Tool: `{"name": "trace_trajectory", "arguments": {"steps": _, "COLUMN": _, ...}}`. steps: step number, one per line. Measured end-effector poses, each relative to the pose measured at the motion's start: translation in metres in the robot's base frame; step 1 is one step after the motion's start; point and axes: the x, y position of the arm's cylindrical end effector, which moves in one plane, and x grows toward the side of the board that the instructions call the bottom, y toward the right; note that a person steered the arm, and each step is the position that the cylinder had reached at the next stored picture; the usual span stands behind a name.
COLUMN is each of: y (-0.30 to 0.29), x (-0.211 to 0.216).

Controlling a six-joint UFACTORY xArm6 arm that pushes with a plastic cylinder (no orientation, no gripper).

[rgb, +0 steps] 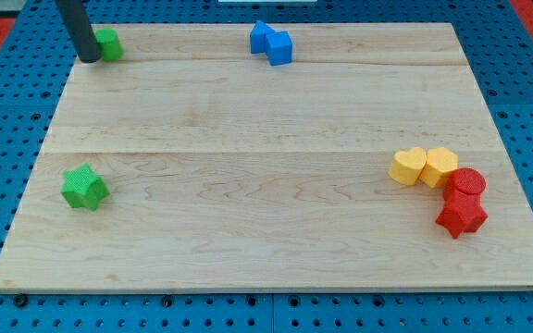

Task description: Move the green star to the center left

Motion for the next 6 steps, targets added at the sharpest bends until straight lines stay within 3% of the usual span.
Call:
{"name": "trace_trajectory", "arguments": {"steps": 1, "y": 0.029, "x": 0.031}}
{"name": "trace_trajectory", "arguments": {"steps": 2, "y": 0.129, "x": 0.128}}
{"name": "trace_trajectory", "arguments": {"steps": 3, "y": 0.155, "x": 0.233}}
{"name": "trace_trajectory", "arguments": {"steps": 4, "y": 0.106, "x": 0.278}}
{"name": "trace_trajectory", "arguments": {"steps": 6, "y": 0.02, "x": 0.232}}
